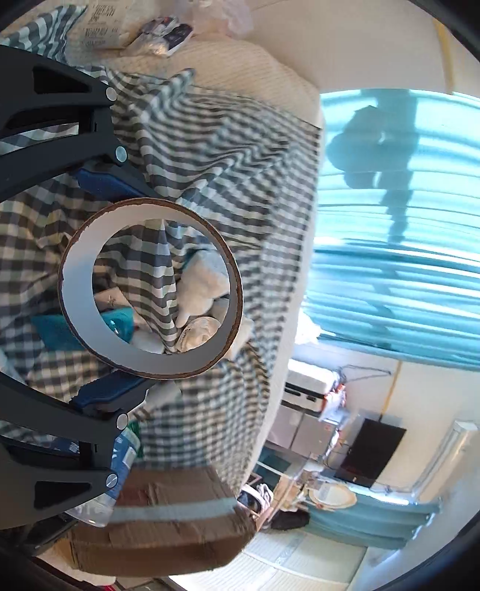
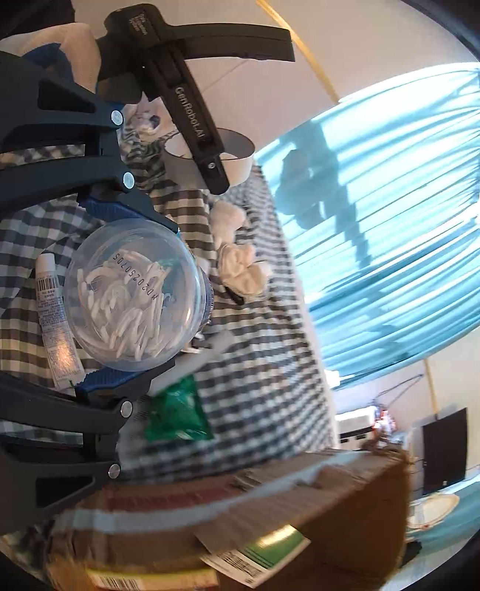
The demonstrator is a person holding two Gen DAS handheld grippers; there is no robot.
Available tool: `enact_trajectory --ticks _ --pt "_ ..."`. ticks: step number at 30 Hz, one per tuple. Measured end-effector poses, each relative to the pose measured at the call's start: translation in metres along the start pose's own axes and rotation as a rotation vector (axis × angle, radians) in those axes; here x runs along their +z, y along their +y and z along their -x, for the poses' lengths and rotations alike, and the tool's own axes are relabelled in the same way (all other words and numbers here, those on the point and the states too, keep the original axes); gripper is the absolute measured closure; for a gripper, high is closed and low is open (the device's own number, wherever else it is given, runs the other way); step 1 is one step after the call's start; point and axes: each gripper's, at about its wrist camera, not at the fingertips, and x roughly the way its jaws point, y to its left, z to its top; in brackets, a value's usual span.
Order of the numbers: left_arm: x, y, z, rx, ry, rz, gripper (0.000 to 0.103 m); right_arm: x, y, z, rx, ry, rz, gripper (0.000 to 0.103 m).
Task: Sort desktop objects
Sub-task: 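Grasp the brown tape roll with the left tool while the right tool grasps the water bottle, then lift the tape roll and water bottle and carry them over the cardboard box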
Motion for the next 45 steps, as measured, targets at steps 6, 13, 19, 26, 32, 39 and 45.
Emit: enact_trajectory --ticks 6,13,19,26,32,39,45 --pt "0.013 -0.007 0.034 0.001 -0.056 -0.025 0.023 0.014 0.005 0.036 0.014 -0.091 0.031 0.04" --pt "0.025 0.004 0.039 0.1 -0.11 -0.002 0.022 0.022 0.006 0.061 0.032 -0.145 0.049 0.04" --pt "0.031 0.016 0.052 0.211 -0.184 0.022 0.022 0.03 0.013 0.073 0.042 -0.176 0.071 0.04" --pt "0.037 0.021 0.079 0.144 -0.22 0.029 0.022 0.037 0.022 0.089 0.056 -0.224 0.109 0.04" --pt "0.04 -0.014 0.124 0.097 -0.332 -0.032 0.022 0.046 0.028 0.122 0.055 -0.317 0.172 0.04" --pt "0.041 -0.063 0.17 0.027 -0.44 -0.102 0.022 0.057 0.025 0.163 0.023 -0.41 0.206 0.04" --pt "0.038 -0.094 0.191 -0.038 -0.491 -0.135 0.022 0.065 0.013 0.196 -0.041 -0.485 0.222 0.04"
